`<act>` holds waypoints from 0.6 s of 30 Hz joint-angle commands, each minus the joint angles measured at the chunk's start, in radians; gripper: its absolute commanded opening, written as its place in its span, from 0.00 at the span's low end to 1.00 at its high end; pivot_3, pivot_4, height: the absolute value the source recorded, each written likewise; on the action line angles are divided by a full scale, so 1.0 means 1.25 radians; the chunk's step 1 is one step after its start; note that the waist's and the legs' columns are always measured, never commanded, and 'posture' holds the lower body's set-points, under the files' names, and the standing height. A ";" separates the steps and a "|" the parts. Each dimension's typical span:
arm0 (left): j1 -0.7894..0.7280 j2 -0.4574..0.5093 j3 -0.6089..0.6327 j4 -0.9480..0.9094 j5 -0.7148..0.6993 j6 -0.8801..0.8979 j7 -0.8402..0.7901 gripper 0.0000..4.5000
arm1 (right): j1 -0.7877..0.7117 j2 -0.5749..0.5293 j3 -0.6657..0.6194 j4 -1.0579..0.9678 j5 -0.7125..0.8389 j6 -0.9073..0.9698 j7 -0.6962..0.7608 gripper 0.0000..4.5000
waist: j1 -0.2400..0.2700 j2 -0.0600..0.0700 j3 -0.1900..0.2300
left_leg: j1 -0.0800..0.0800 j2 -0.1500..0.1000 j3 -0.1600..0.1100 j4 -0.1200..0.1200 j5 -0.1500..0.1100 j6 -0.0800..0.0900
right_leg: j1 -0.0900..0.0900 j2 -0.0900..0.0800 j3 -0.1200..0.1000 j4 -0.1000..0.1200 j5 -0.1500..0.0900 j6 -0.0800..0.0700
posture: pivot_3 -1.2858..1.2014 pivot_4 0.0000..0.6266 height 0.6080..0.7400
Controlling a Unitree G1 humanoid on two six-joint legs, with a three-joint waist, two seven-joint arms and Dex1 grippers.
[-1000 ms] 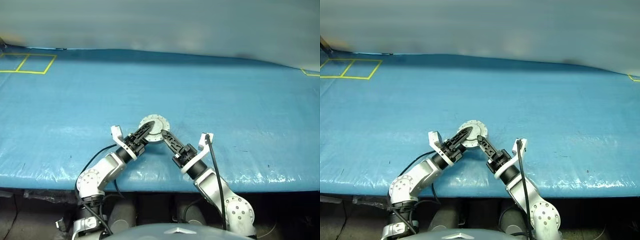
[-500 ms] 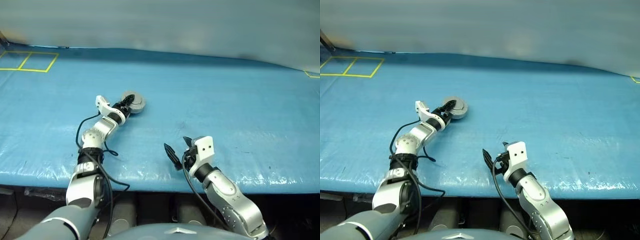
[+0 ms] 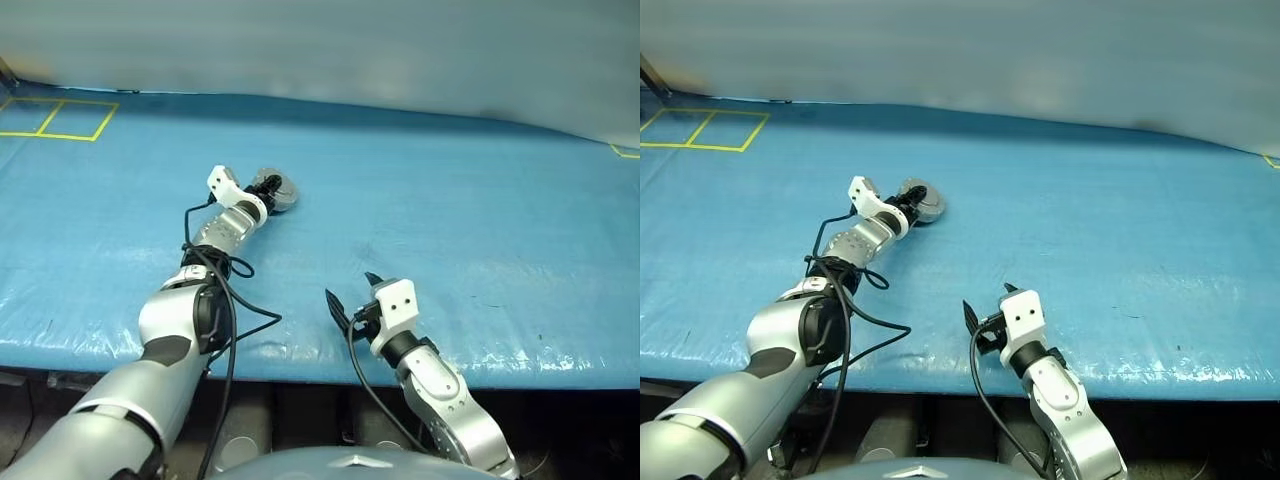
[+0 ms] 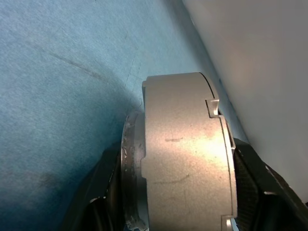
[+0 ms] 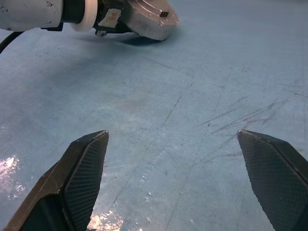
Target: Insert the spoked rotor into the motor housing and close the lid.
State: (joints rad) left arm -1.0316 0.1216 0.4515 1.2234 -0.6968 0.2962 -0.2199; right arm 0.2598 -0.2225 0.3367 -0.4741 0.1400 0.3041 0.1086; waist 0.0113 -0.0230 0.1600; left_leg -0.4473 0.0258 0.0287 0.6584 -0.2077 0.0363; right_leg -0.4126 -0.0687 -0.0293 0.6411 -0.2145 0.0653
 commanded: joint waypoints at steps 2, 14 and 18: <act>0.012 0.013 0.000 -0.005 0.044 0.036 0.027 0.97 | 0.005 0.013 -0.007 -0.015 -0.006 -0.011 0.015 1.00 | 0.000 0.000 0.000 | 0.001 0.000 0.000 0.001 0.000 0.000 | 0.001 0.000 0.000 0.000 0.000 0.000 | 0.52 0.24 1.00; 0.302 0.056 -0.101 -0.429 0.071 0.428 0.028 0.99 | -0.003 0.053 -0.009 -0.005 0.019 0.010 0.064 1.00 | -0.031 0.004 -0.010 | 0.024 0.008 0.004 -0.004 -0.002 -0.003 | 0.014 -0.002 0.001 0.001 -0.004 -0.008 | 0.52 0.24 1.00; 0.462 0.093 -0.188 -0.697 0.067 0.508 -0.037 0.99 | 0.006 0.045 -0.016 -0.001 0.006 0.003 0.072 1.00 | -0.032 0.006 -0.016 | 0.028 0.008 0.005 -0.007 -0.004 -0.008 | 0.015 -0.004 0.002 0.001 -0.006 -0.010 | 0.52 0.24 1.00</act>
State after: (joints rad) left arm -0.5273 0.2317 0.2733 0.3820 -0.6392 0.8465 -0.2533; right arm 0.2645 -0.1632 0.3324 -0.4483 0.1457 0.3186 0.1921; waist -0.0288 -0.0155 0.1404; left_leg -0.4128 0.0356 0.0356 0.6486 -0.2137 0.0257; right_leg -0.3943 -0.0764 -0.0259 0.6422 -0.2219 0.0516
